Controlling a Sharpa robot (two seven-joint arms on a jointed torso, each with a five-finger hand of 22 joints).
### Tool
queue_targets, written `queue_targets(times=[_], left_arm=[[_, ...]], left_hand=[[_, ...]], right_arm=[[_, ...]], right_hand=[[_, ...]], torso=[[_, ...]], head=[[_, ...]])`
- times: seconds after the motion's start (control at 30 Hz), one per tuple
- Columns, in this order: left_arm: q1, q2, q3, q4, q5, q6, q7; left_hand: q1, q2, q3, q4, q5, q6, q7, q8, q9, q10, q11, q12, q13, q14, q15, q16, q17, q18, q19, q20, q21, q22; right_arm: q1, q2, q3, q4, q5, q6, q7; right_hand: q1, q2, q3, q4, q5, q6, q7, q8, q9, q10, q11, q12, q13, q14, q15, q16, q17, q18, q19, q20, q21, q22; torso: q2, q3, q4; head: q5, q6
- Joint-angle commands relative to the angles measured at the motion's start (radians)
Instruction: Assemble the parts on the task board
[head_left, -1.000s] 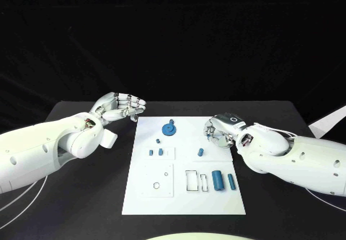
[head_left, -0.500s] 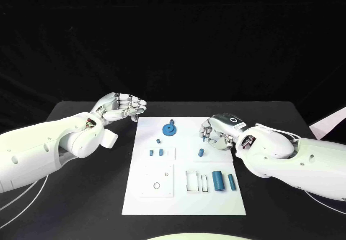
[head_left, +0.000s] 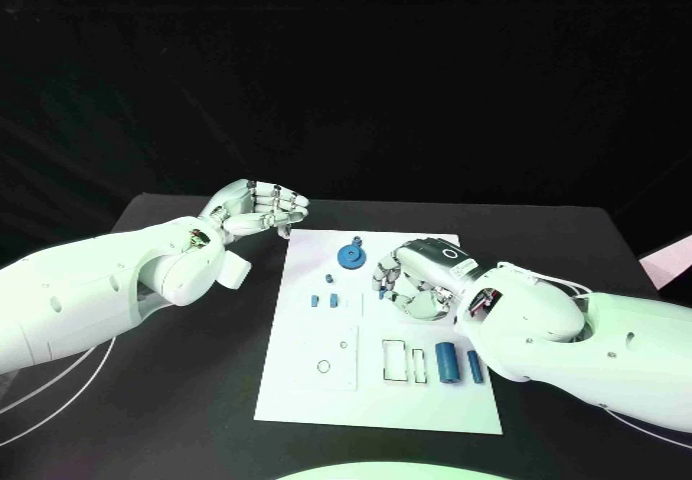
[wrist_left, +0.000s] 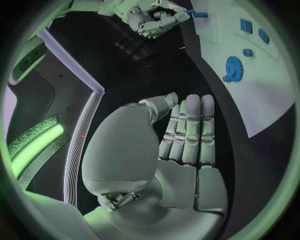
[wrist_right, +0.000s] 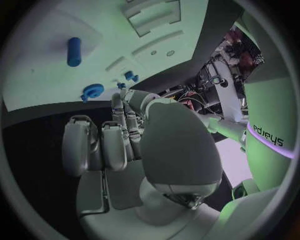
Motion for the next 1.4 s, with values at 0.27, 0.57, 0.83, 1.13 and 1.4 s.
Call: queue_targets(times=[0.27, 0.57, 0.83, 1.13, 1.4], left_arm=[[0.0, 0.008, 0.001, -0.001, 0.005, 0.012, 0.011], [0.0, 0.015, 0.001, -0.004, 0.008, 0.009, 0.013], [0.0, 0.018, 0.001, -0.006, 0.01, 0.008, 0.014], [0.0, 0.021, 0.001, -0.008, 0.01, 0.01, 0.013], [0.0, 0.022, 0.001, -0.009, 0.01, 0.012, 0.011]], left_hand=[[-0.001, 0.008, -0.006, -0.002, 0.005, -0.003, 0.004, -0.006, 0.0, -0.004, -0.001, 0.001, -0.001, 0.001, -0.001, -0.001, -0.001, 0.015, 0.006, 0.002, 0.003, 0.0], [-0.001, 0.008, -0.006, -0.002, 0.005, -0.004, 0.005, -0.007, 0.0, -0.006, -0.001, 0.001, -0.001, 0.001, 0.0, -0.002, -0.001, 0.015, 0.006, 0.002, 0.002, 0.0], [-0.001, 0.008, -0.006, -0.002, 0.005, -0.004, 0.005, -0.007, 0.0, -0.006, -0.001, 0.001, -0.001, 0.001, 0.0, -0.002, -0.001, 0.015, 0.006, 0.002, 0.002, 0.0], [-0.001, 0.008, -0.006, -0.002, 0.005, -0.004, 0.005, -0.007, 0.0, -0.006, -0.001, 0.001, -0.001, 0.001, 0.0, -0.002, -0.001, 0.015, 0.006, 0.002, 0.002, 0.0], [-0.003, 0.008, -0.007, -0.002, 0.005, -0.005, 0.005, -0.008, -0.001, -0.007, 0.0, 0.001, -0.001, 0.001, 0.0, -0.003, -0.002, 0.015, 0.006, 0.003, 0.002, 0.0]], right_arm=[[-0.039, 0.049, 0.0, -0.002, -0.018, -0.024, 0.025], [-0.087, 0.093, -0.001, -0.03, -0.03, -0.068, 0.021], [-0.128, 0.126, -0.003, -0.059, -0.046, -0.087, 0.021], [-0.15, 0.151, -0.005, -0.09, -0.055, -0.082, 0.013], [-0.156, 0.159, -0.007, -0.097, -0.054, -0.074, 0.014]], right_hand=[[-0.004, 0.007, 0.002, -0.006, 0.001, 0.006, 0.0, 0.004, 0.001, 0.04, -0.034, -0.004, 0.0, 0.041, -0.009, -0.003, 0.001, -0.017, 0.005, -0.005, 0.001, 0.196], [-0.004, 0.007, 0.003, -0.008, 0.001, 0.005, 0.0, 0.003, 0.001, 0.04, -0.034, -0.006, 0.0, 0.041, -0.009, -0.003, 0.0, -0.017, 0.005, -0.005, 0.001, 0.196], [-0.004, 0.007, 0.004, -0.009, 0.001, 0.005, 0.0, 0.003, 0.001, 0.04, -0.034, -0.006, 0.0, 0.041, -0.009, -0.003, 0.001, -0.017, 0.005, -0.005, 0.001, 0.196], [-0.005, 0.007, 0.005, -0.011, 0.0, 0.005, 0.001, 0.002, 0.001, 0.04, -0.033, -0.008, -0.001, 0.041, -0.008, -0.003, 0.001, -0.017, 0.004, -0.005, -0.001, 0.195], [-0.006, 0.008, 0.005, -0.012, 0.0, 0.005, 0.001, 0.002, 0.001, 0.04, -0.033, -0.009, -0.001, 0.041, -0.008, -0.004, -0.001, -0.016, 0.004, -0.005, -0.001, 0.195]], torso=[[0.001, -0.0002, -0.001], [0.002, 0.0014, 0.0], [0.001, 0.0, -0.0024], [0.002, -0.0001, -0.0002], [0.002, -0.0002, -0.0013]], head=[[0.047, -0.017], [0.078, -0.032], [0.093, -0.041], [0.1, -0.049], [0.103, -0.052]])
